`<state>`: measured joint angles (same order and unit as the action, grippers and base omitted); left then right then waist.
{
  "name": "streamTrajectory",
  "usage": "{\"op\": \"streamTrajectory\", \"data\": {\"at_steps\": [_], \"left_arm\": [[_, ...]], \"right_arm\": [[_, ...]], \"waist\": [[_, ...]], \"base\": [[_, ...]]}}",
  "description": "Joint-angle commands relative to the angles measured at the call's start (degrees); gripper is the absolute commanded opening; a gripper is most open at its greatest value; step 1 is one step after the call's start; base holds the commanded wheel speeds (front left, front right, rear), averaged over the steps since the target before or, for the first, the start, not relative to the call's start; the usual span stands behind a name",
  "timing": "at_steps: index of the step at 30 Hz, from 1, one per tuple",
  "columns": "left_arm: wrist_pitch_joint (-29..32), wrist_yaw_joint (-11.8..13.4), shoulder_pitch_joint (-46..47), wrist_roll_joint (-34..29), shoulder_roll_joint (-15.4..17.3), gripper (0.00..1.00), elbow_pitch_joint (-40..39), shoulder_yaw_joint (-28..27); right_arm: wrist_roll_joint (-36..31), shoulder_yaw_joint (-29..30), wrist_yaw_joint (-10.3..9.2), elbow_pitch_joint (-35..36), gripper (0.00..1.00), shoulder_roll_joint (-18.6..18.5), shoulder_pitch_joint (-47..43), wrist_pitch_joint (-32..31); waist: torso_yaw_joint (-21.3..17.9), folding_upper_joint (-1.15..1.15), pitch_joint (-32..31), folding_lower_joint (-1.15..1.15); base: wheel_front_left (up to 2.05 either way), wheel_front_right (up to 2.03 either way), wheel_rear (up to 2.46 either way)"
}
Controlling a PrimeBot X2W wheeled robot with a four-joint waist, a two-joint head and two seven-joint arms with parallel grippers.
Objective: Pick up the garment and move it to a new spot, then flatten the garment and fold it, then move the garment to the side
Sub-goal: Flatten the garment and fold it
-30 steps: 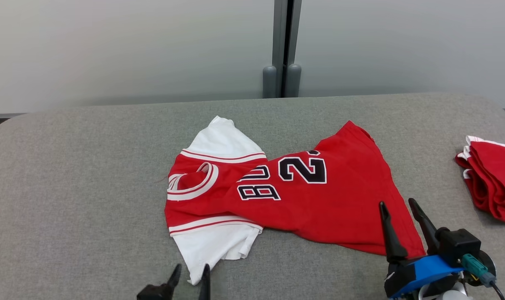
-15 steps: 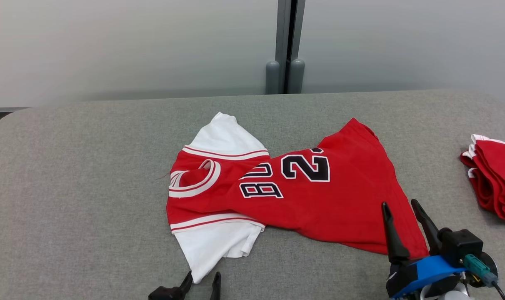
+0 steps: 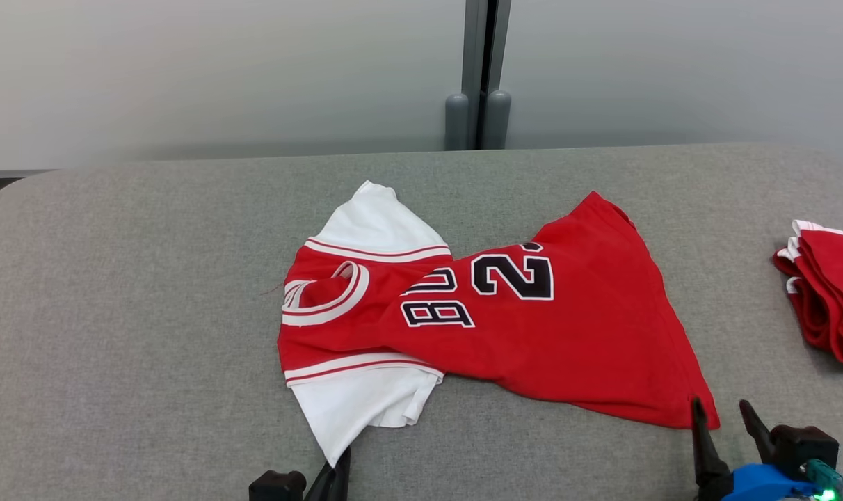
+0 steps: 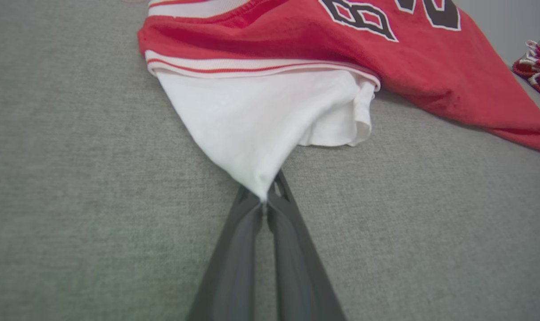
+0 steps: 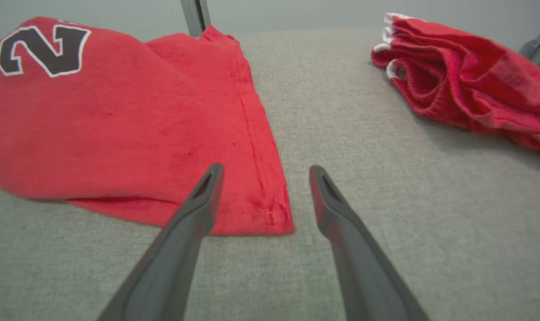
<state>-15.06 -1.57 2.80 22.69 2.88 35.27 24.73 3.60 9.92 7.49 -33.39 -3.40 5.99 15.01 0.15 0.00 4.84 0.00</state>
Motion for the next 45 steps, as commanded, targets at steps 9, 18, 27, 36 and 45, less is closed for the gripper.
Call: {"op": "streamTrajectory", "data": {"at_steps": [9, 18, 27, 36, 45], "left_arm": [[-0.16, -0.41, 1.3, -0.61, 0.0, 0.0, -0.94, -0.07], [-0.16, -0.84, 2.17, -0.11, 0.0, 0.0, -2.77, -1.41], [-0.17, -2.04, 8.54, -5.67, 0.02, 0.0, -15.01, -7.4], [-0.17, -4.12, 22.11, -11.91, 4.37, 0.0, -28.14, -16.78], [-0.14, -4.55, 32.77, -14.14, 8.17, 0.0, -32.05, -19.54]], "right_arm": [[-2.07, 3.36, 0.01, -12.15, 1.0, 0.17, 5.1, 0.1], [2.35, -1.61, 0.08, -22.05, 0.0, 0.59, 9.19, -0.53], [16.84, -6.3, 0.01, -0.65, 0.0, -3.13, 14.06, 0.22], [27.4, -9.71, 0.02, 17.63, 0.0, -9.16, 23.01, 0.21], [28.62, -12.78, 0.01, 21.85, 0.0, -15.25, 32.48, 0.18]], "waist": [[0.93, 0.0, 1.34, 0.0], [1.27, 0.0, 1.08, 0.0], [0.47, 0.0, -0.86, 0.0], [0.1, 0.0, -3.79, 0.0], [0.24, 0.0, -3.0, 0.0]], "base": [[0.0, 0.0, 0.0], [0.0, 0.0, 0.0], [0.0, 0.0, 0.0], [0.0, 0.0, 0.0], [0.0, 0.0, 0.0]]}}
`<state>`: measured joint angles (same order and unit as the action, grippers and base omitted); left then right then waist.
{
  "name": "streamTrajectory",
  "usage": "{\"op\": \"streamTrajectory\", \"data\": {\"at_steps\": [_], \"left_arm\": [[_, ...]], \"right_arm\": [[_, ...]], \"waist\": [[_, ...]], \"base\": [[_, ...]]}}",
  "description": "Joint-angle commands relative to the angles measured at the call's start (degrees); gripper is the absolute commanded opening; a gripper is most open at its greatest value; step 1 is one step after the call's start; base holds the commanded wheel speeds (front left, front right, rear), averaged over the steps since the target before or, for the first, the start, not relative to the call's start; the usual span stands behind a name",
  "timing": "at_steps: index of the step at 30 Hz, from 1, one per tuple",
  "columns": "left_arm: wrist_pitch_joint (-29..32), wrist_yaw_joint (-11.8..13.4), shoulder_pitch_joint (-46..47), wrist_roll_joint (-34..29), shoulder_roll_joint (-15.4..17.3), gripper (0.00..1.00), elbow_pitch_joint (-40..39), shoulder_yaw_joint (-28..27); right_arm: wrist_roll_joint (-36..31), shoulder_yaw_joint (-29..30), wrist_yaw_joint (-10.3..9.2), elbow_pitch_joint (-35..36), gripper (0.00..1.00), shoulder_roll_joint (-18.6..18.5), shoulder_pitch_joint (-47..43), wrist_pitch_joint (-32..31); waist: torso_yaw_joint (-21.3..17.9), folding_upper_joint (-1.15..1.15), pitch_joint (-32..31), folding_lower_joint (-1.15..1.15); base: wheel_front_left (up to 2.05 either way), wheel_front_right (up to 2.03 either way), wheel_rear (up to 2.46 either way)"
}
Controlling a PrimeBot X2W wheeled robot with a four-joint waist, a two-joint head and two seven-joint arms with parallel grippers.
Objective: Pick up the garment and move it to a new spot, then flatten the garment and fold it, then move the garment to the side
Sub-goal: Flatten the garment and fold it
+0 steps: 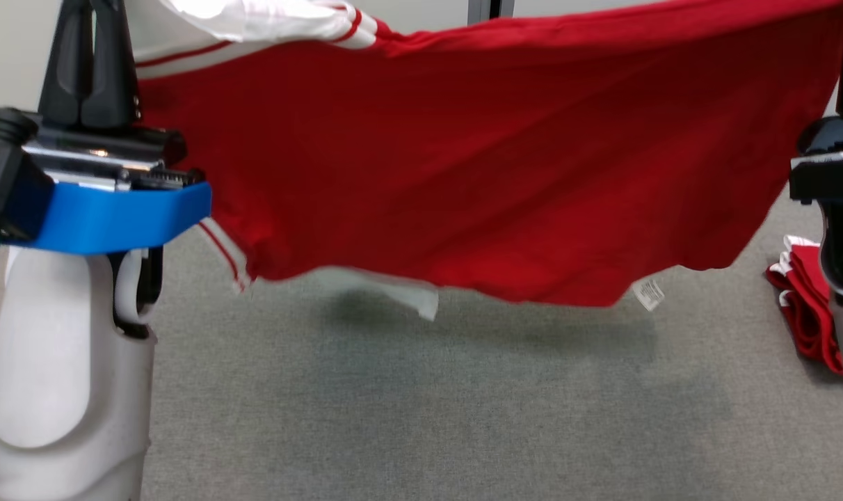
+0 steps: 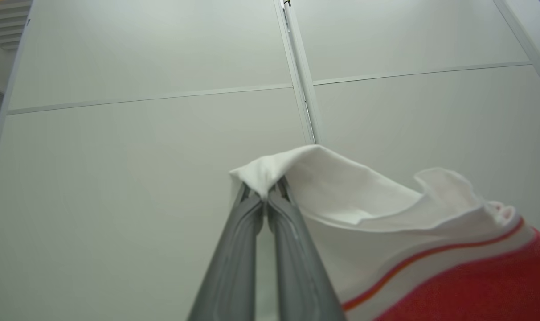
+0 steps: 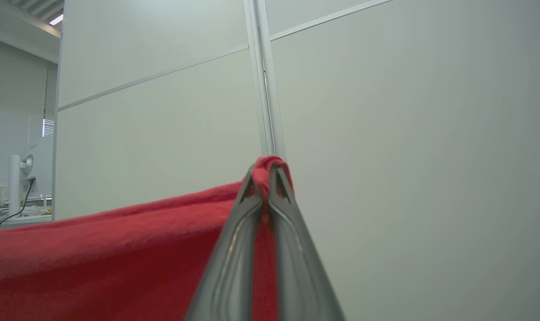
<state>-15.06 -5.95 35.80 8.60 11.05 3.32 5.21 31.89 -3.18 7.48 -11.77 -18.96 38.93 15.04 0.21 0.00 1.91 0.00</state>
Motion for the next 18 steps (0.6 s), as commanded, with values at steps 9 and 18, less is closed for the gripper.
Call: {"op": "streamTrajectory", "data": {"at_steps": [9, 18], "left_arm": [[0.8, 0.96, 11.66, -2.51, -0.65, 0.0, 6.68, 2.25], [-0.1, 4.39, 28.98, -5.51, -1.77, 0.0, 16.7, 1.95]], "right_arm": [[-1.59, -2.0, 0.02, -8.68, 0.0, -1.78, 12.23, 0.16], [-9.16, 3.51, 0.02, -12.55, 0.0, -0.1, 28.24, 0.16]], "waist": [[1.07, 0.0, 9.15, 0.0], [1.07, 0.0, 19.12, 0.0]], "base": [[0.0, 0.0, 0.0], [0.0, 0.0, 0.0]]}}
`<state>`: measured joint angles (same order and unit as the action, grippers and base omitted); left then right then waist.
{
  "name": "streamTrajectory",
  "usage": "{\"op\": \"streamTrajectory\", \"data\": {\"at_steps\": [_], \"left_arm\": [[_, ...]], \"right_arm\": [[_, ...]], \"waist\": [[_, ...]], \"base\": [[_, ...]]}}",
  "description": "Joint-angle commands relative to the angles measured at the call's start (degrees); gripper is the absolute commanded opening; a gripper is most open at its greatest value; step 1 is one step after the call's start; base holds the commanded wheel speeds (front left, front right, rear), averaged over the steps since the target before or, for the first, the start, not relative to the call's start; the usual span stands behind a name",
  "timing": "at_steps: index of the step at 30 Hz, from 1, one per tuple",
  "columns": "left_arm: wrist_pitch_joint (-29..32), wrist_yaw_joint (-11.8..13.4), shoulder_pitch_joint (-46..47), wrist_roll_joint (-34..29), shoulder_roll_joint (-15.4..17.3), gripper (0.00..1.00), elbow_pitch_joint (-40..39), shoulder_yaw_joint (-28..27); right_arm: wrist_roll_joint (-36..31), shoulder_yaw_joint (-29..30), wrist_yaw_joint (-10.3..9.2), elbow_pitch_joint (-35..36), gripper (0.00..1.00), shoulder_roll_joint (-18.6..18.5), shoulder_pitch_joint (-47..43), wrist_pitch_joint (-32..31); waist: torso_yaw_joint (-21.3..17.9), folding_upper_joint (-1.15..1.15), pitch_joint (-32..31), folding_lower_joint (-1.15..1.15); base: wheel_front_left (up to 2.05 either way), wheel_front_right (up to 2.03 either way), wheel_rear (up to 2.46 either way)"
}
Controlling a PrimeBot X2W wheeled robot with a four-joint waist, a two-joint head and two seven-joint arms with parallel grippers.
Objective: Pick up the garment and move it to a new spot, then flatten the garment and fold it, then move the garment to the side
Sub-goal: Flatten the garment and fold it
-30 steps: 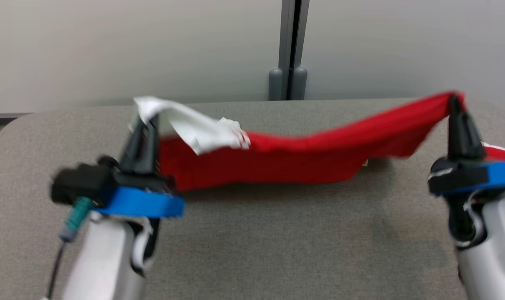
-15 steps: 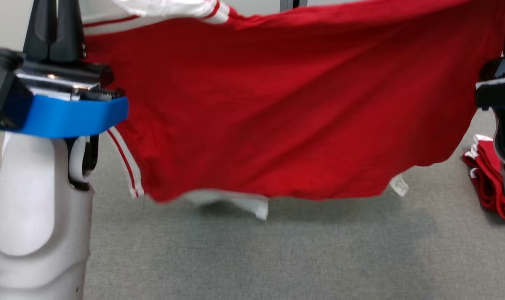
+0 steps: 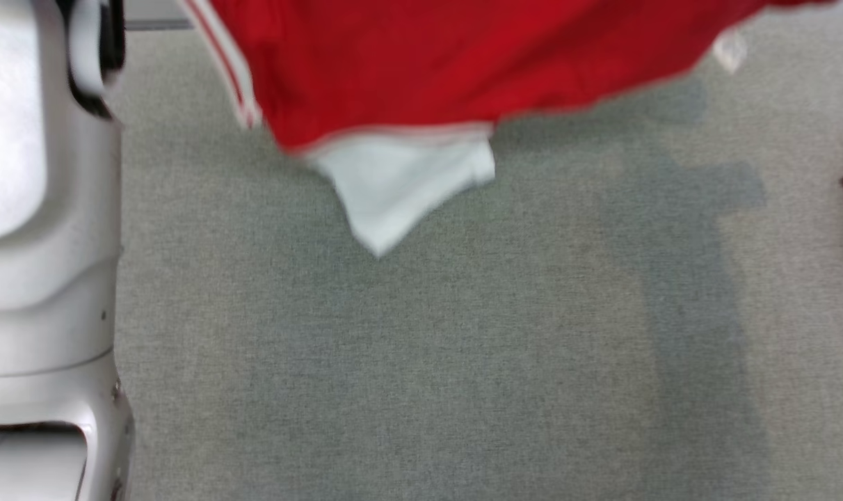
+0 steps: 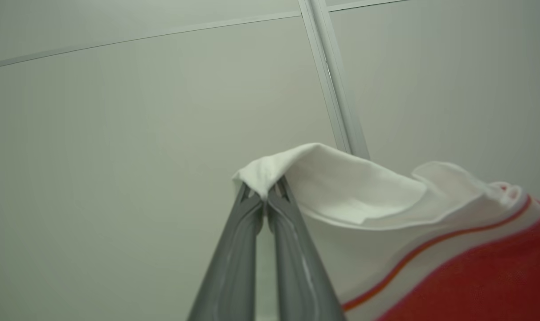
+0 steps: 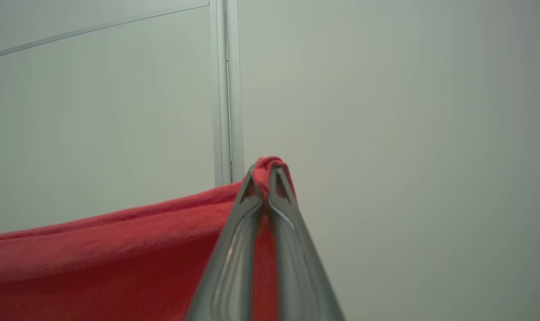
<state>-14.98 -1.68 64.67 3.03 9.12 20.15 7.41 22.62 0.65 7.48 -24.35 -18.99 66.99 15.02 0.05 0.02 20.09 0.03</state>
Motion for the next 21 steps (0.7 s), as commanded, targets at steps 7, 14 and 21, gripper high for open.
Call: {"op": "streamTrajectory", "data": {"at_steps": [7, 14, 21], "left_arm": [[-0.19, 1.59, 0.59, -0.11, -1.95, 0.0, -4.03, -0.57], [-0.21, 1.28, -14.82, 1.66, -4.81, 0.0, -4.78, 0.59], [-0.23, -0.14, -33.77, 4.06, -6.01, 0.0, -2.74, 2.67]], "right_arm": [[-4.01, 3.91, 0.02, 3.3, 0.0, -0.55, 0.68, 0.17], [-1.61, 5.39, 0.02, -0.28, 0.0, 0.33, -13.33, 0.2], [1.88, 4.88, 0.02, -3.56, 0.0, 3.5, -30.29, 0.21]], "waist": [[2.66, -0.02, 5.05, -0.03], [3.75, -0.02, 4.87, -0.03], [2.82, -0.02, 1.93, -0.03]], "base": [[0.0, 0.0, 0.0], [0.0, 0.0, 0.0], [0.0, 0.0, 0.0]]}}
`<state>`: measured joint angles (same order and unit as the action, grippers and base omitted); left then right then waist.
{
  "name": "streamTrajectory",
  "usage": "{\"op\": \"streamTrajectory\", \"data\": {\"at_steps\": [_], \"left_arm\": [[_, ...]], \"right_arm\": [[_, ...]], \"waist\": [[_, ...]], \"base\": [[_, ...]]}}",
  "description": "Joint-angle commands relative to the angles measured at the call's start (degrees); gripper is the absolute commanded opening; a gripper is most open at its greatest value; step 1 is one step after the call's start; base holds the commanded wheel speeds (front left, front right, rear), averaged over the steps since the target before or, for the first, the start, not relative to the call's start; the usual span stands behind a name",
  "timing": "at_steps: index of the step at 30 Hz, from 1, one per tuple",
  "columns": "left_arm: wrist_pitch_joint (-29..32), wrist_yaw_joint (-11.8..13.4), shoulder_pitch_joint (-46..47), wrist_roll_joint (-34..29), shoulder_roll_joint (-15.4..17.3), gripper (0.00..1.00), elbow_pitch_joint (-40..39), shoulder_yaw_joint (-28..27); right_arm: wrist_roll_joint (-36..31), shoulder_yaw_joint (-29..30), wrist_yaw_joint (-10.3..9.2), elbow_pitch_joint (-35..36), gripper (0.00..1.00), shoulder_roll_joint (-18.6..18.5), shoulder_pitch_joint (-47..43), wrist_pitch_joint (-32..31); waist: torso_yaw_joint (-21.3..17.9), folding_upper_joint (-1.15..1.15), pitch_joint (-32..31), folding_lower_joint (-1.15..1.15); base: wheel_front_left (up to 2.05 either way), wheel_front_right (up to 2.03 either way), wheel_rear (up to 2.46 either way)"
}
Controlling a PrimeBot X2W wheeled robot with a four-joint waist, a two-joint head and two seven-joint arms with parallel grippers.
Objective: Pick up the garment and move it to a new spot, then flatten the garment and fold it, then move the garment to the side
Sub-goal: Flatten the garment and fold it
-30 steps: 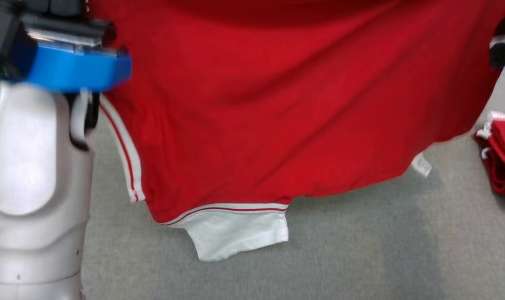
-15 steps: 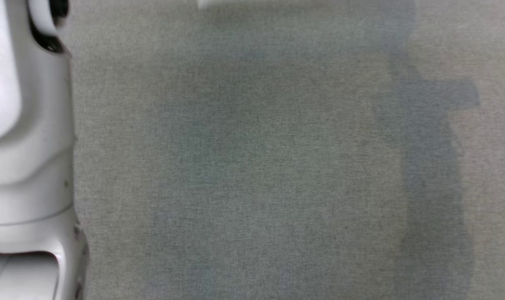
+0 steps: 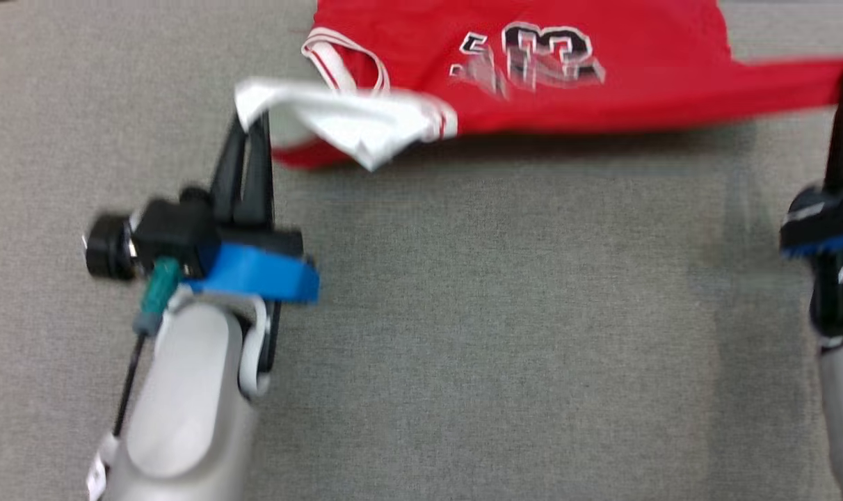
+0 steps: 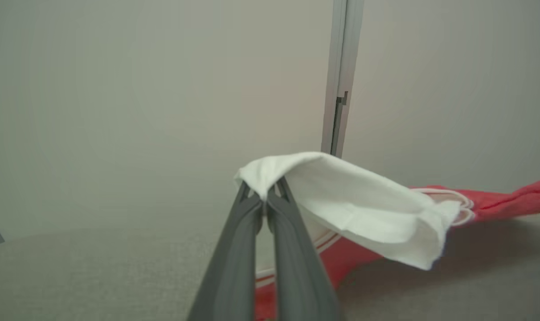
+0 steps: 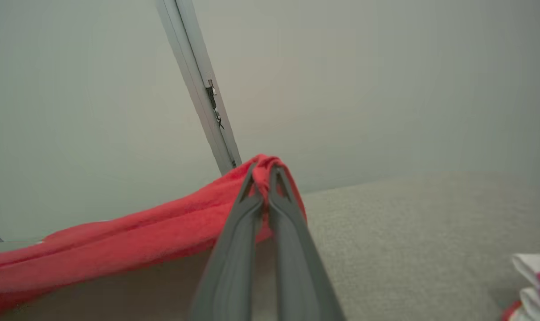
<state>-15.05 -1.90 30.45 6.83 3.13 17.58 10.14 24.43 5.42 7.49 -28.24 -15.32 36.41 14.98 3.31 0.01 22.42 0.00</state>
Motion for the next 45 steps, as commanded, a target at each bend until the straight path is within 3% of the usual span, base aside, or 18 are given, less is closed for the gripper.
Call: {"op": "streamTrajectory", "data": {"at_steps": [1, 16, 29, 37, 45], "left_arm": [[-0.16, 0.18, -1.88, 0.8, -0.14, 0.0, 0.14, -0.18], [-0.17, 1.05, -26.94, 7.04, -0.23, 0.0, 1.42, -0.83], [-0.16, -1.22, -41.78, 6.4, -0.24, 0.0, 2.12, 0.5], [-0.17, -1.55, -43.4, 5.94, -0.25, 0.0, -0.62, 0.4], [-0.16, -1.46, -32.29, 3.99, -0.26, 0.0, -5.51, -0.09]], "right_arm": [[0.45, -0.04, 0.02, 0.11, 0.0, 0.1, -2.04, 0.26], [3.25, -5.26, 0.01, -1.46, 0.0, 4.07, -26.09, 0.26], [3.89, -7.21, 0.01, -0.75, 0.0, 5.47, -39.97, 0.26], [4.07, -6.99, 0.01, 0.68, 0.0, 5.27, -41.29, 0.27], [4.12, -6.18, 0.01, 2.24, 0.0, 5.71, -31.92, 0.26]], "waist": [[-0.6, -0.01, -0.99, 0.0], [-2.36, -0.01, -15.39, 0.0], [-1.0, -0.01, -24.13, 0.0], [-0.68, -0.01, -23.81, 0.0], [-0.91, -0.01, -18.75, 0.0]], "base": [[0.0, 0.0, 0.0], [0.0, 0.0, 0.0], [0.0, 0.0, 0.0], [0.0, 0.0, 0.0], [0.0, 0.0, 0.0]]}}
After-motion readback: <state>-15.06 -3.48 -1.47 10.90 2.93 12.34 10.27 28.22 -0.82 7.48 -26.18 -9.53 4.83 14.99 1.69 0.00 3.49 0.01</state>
